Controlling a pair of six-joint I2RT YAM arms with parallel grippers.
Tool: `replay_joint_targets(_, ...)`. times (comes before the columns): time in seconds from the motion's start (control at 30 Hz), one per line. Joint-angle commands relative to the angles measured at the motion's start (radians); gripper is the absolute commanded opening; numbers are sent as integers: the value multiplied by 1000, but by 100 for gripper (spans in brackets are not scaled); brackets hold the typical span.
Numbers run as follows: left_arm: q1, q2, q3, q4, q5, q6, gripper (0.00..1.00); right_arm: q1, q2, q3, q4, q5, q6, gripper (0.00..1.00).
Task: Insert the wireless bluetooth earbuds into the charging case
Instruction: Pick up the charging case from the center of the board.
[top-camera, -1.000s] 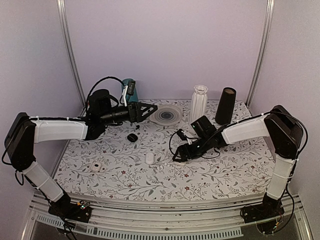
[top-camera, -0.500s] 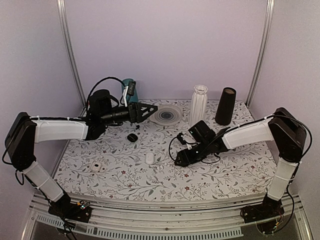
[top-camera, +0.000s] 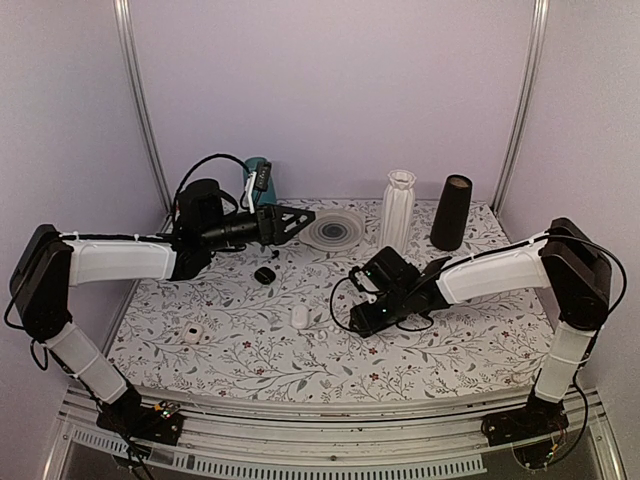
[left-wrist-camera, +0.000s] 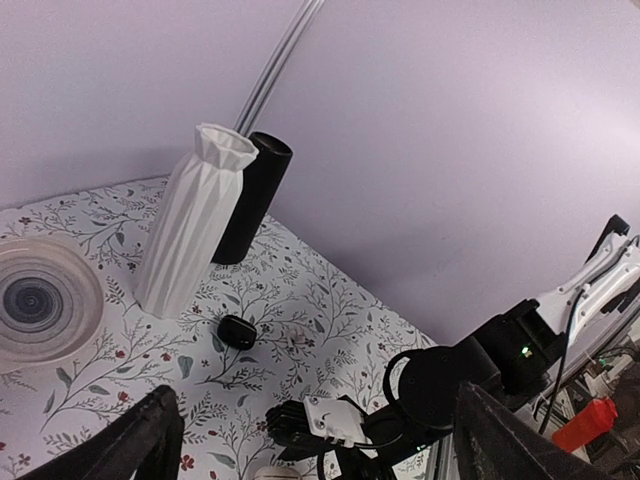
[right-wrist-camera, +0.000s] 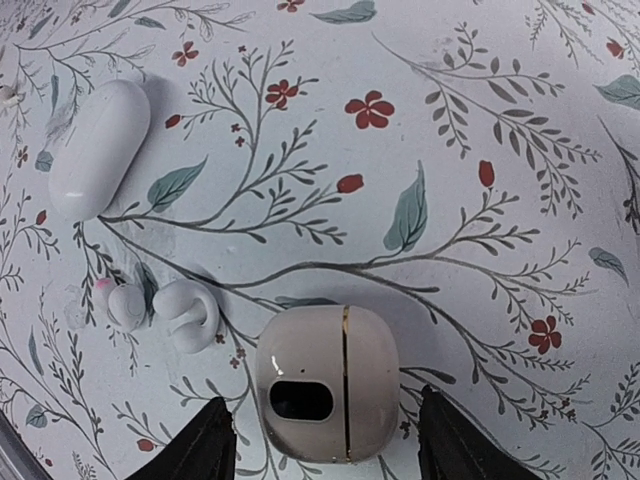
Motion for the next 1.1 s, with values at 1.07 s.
replay_joint_targets(1.07,27,69,78,-179,-74,1,89,43,-64,-12,78,180,-28,25)
